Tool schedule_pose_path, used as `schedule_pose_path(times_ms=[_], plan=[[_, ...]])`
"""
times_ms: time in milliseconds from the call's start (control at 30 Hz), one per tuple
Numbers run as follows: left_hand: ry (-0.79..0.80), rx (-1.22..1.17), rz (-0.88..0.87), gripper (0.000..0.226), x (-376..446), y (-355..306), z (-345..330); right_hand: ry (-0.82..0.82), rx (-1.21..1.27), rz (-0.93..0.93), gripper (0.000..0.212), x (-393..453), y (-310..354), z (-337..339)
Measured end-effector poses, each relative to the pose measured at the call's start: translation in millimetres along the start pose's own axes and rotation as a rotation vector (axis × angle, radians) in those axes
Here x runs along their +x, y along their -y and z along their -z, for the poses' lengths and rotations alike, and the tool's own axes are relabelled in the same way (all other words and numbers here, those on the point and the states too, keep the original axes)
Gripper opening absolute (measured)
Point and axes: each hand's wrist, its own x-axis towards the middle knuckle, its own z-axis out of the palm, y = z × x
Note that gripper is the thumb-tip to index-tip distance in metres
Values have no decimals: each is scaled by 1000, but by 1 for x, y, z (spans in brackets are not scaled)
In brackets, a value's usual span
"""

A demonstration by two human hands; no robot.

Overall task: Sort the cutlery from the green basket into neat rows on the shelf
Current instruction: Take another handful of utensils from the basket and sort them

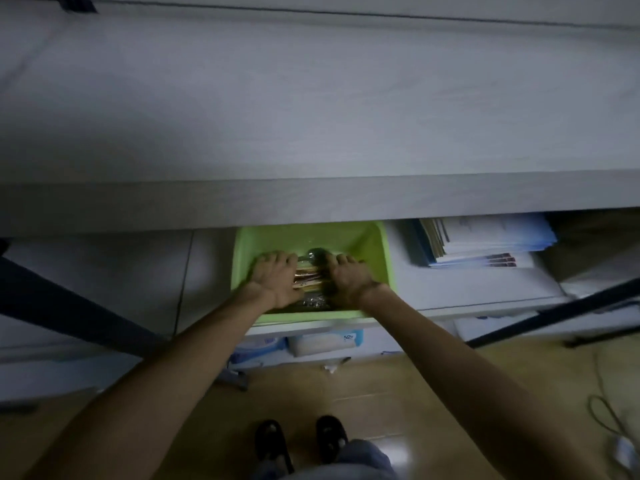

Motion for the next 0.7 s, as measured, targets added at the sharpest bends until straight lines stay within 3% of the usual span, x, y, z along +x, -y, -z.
schedule_pose_path(times_ms=[133, 333, 533, 700], plan=[[-1, 70, 15, 73, 1, 1, -2, 3, 9, -40, 88, -6, -2, 3], [46, -19, 21, 61, 5, 5, 0, 85, -66, -18, 97, -2, -9, 6], [225, -96, -14, 38, 9, 14, 4, 140, -79, -21, 73, 8, -10, 12], [205, -81, -3, 32, 11, 15, 10, 96, -108, -4, 48, 12, -14, 17]])
